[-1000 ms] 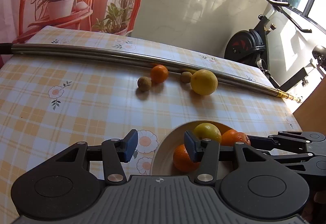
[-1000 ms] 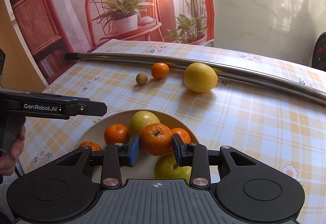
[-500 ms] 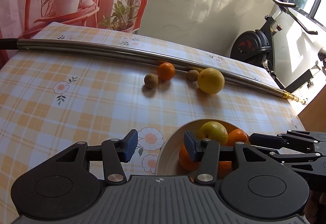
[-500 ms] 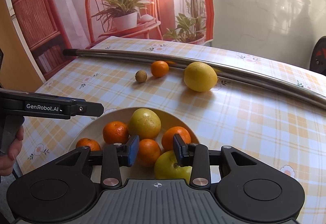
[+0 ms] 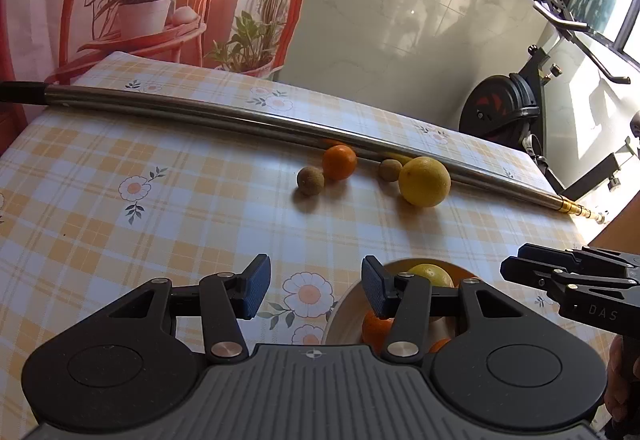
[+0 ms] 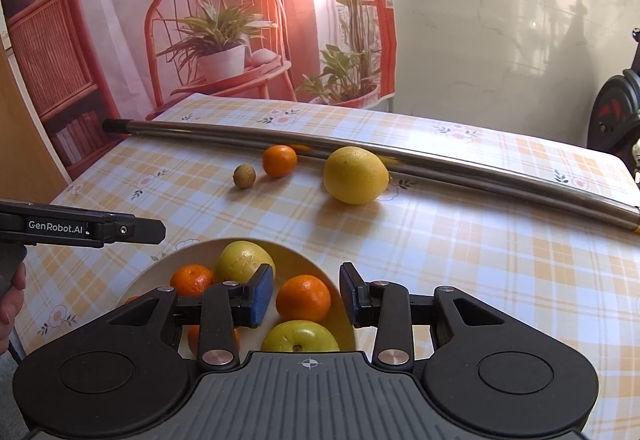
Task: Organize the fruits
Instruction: 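Close the right gripper on the yellow grapefruit while the left moves toward a kiwi, then lift the grapefruit with the right gripper while the left grasps a brown kiwi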
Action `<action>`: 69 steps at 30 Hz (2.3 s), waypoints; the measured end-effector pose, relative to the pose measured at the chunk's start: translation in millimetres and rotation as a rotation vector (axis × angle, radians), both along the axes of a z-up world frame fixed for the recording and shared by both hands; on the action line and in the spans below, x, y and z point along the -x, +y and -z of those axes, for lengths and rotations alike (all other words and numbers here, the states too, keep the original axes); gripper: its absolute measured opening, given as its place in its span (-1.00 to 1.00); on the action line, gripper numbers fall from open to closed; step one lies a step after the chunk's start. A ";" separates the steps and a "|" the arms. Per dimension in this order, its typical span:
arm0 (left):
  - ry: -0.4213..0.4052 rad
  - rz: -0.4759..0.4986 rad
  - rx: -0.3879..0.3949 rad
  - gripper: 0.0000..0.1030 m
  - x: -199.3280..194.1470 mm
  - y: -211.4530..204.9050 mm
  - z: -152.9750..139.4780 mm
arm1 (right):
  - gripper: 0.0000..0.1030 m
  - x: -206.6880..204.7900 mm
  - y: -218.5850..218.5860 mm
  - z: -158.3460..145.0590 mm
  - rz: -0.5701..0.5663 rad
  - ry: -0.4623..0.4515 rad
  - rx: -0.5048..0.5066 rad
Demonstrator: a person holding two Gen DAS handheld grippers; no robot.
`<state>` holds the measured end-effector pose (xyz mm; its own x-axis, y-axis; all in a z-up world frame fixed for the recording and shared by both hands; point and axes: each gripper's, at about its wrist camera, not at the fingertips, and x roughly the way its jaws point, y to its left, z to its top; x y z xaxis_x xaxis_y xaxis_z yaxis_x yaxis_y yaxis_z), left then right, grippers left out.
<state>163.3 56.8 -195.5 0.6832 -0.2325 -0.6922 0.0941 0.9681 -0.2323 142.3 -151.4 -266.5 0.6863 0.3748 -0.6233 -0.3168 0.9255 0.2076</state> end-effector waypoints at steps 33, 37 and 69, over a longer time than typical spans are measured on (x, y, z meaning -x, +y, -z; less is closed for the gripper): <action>0.019 -0.115 0.038 0.03 -44.5 25.6 -3.9 | 0.39 -133.0 20.0 41.2 -0.139 -0.171 0.122; 0.030 -0.111 0.037 0.03 -48.7 23.5 -0.2 | 0.30 -139.4 21.9 49.4 -0.128 -0.158 0.118; 0.066 -0.019 -0.061 0.02 -119.7 -24.4 37.5 | 0.15 -94.8 -24.2 62.0 -0.027 -0.145 -0.046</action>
<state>283.0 32.3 -233.0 0.6397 -0.1764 -0.7481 0.0622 0.9820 -0.1784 237.1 -175.5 -328.4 0.7574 0.4198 -0.5001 -0.3710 0.9070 0.1995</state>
